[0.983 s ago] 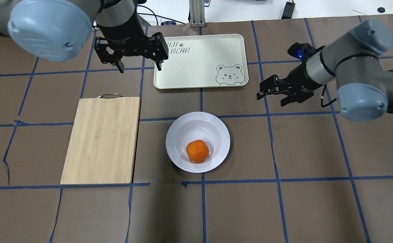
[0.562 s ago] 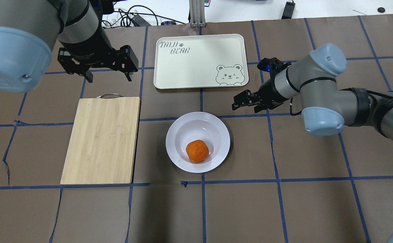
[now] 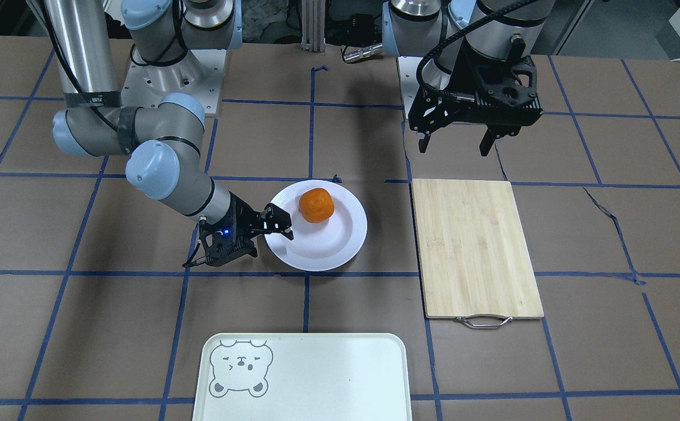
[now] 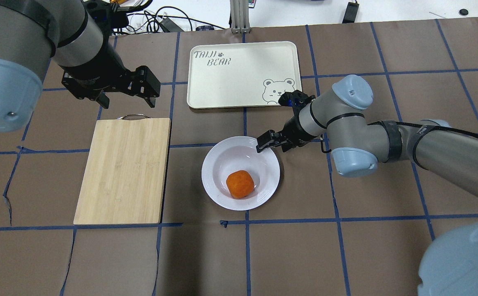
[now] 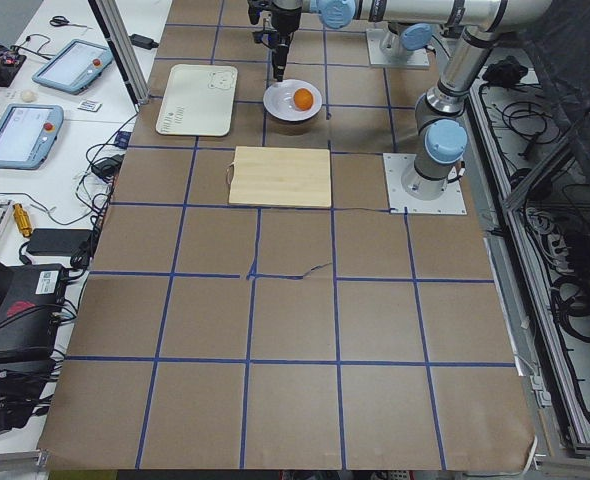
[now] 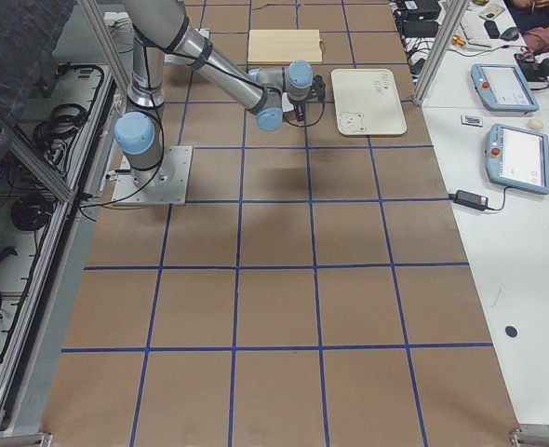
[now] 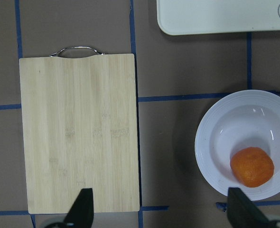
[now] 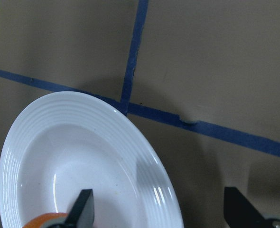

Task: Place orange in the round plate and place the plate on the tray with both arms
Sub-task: 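Lower the right gripper onto the plate rim nearest it and grip the rim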

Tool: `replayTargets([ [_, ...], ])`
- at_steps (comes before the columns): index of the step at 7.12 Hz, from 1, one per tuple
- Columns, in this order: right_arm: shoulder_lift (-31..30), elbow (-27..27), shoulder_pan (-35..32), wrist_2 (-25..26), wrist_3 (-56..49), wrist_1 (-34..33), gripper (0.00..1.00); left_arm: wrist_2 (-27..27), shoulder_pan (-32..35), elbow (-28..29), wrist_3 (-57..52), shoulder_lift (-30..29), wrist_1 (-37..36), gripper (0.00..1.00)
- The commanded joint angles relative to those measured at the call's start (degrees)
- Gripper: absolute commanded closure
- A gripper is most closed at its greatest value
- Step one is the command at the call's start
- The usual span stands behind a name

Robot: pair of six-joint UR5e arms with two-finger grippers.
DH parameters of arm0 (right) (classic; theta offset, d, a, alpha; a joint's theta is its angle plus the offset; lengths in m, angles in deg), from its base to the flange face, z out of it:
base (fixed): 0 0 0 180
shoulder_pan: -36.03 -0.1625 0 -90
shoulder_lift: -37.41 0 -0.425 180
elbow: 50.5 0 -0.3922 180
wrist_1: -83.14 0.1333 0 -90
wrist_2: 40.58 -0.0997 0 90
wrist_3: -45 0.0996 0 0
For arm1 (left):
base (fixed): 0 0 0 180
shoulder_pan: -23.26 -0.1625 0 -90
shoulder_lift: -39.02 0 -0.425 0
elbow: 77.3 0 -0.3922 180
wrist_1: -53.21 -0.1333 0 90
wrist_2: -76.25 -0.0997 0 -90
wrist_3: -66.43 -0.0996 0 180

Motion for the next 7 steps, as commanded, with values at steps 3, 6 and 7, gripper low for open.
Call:
replayTargets([
  [3,2.47,-0.01,-0.47,-2.85,0.08,0.09,0.04,0.64,-0.51,1.5,-0.23,-0.45,0.76,0.0],
  [6,2.74,-0.1,-0.47,-2.94,0.51,0.35,0.04,0.65,-0.42,1.24,-0.23,-0.27,0.75,0.0],
  [7,2.83,-0.01,-0.47,-2.94,0.69,0.53,0.03,0.73,-0.42,1.24,-0.23,-0.36,0.67,0.0],
])
